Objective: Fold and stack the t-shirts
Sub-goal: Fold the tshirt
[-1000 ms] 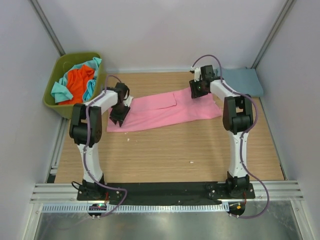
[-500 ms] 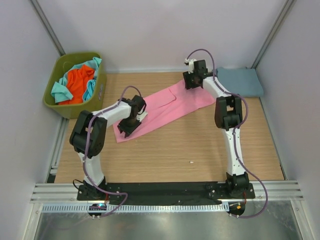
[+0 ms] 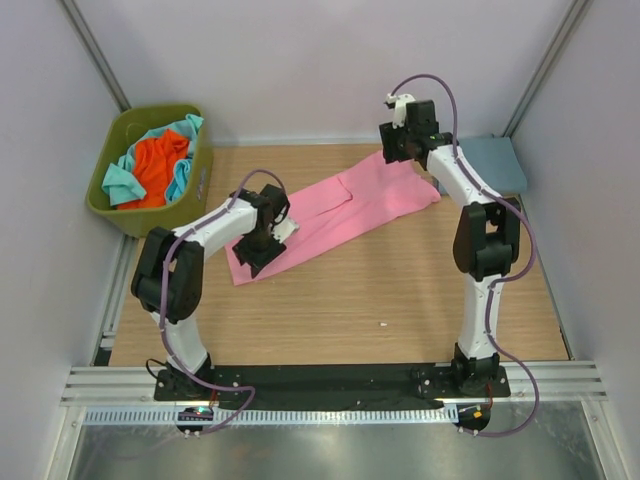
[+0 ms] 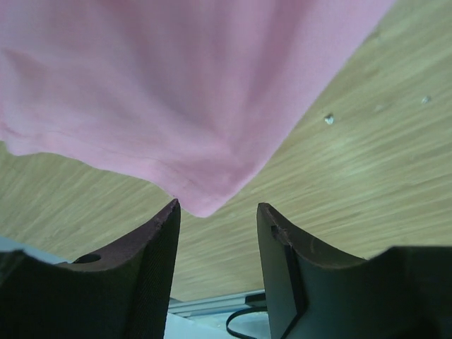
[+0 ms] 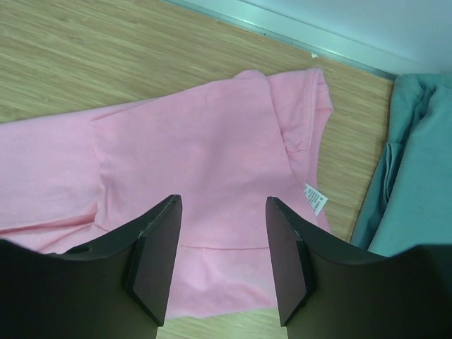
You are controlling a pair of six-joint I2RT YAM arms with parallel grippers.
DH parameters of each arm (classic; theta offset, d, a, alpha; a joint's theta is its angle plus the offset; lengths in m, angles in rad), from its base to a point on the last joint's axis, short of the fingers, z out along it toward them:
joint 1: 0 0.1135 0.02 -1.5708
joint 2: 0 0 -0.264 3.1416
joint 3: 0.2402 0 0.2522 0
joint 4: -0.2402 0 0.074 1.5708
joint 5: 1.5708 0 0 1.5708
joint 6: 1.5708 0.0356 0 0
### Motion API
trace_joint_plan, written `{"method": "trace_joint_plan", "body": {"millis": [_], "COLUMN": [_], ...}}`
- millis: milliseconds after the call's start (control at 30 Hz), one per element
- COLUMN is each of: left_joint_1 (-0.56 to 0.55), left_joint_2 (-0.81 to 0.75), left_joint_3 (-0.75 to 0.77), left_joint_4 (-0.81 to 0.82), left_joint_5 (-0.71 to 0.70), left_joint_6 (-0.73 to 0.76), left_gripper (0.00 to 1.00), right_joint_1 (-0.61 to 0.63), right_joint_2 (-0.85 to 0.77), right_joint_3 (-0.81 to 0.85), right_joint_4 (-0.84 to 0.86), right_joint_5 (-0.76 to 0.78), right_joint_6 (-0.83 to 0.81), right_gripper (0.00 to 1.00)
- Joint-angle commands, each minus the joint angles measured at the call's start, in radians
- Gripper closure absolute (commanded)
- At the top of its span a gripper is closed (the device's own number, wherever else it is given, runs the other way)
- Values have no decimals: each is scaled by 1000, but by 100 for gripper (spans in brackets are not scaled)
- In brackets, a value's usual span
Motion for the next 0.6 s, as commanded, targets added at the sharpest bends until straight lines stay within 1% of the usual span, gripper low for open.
{"method": "trace_joint_plan", "body": {"millis": [0,133,333,500,533,567], "left_joint_1": [0,0,0,0,0,0], "left_joint_2": [-39,-28,36,72,79,85], "left_joint_3": [-67,-115,-106,-95,-95,-93], "left_joint_4": [-39,31,48,36,33,30], "left_joint_5": [37,-1,3,17,22,26], "left_joint_6": [74,100,96,95,95,95], "left_gripper": [51,50,51,56,60,62], "right_joint_1": [0,0,0,-3,-1,-1], "right_joint_2": [-38,-53,-73,-35,-23,3], "right_joint_3": [-69,-103,-162,-189,-186,-184], "right_joint_4": [-6,-12,-10,-4,-7,-7], "right_joint_5": [17,14,30,54,53,48], "right_joint_6": [4,0,-3,4,6,7], "right_gripper": [43,43,43,43,42,43]}}
